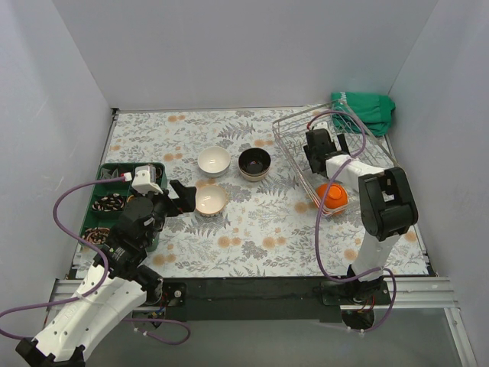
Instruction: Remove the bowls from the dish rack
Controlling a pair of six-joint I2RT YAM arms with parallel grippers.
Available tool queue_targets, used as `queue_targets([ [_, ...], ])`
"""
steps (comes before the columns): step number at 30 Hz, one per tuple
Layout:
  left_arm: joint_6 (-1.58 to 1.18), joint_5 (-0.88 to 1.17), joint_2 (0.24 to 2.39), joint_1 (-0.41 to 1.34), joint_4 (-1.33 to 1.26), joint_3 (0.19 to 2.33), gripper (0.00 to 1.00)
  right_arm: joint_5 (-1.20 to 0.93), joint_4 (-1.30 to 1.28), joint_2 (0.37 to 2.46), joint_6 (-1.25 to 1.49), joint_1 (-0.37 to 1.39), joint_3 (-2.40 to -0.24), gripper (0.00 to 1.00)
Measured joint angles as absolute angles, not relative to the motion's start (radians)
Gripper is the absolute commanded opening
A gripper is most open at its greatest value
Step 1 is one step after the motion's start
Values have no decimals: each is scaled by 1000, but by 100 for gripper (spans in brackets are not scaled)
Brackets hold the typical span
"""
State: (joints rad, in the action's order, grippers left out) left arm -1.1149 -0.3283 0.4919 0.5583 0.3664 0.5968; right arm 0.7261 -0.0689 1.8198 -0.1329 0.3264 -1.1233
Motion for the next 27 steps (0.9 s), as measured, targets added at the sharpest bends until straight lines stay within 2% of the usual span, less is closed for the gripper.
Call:
queue_targets([
  [15,-1112,-324,487,558,367,597,98,617,-93,1737,-287,327,-1045,99],
  [27,-1108,-323,479,553,367,597,98,626,52,1737,-424,327,-967,99],
])
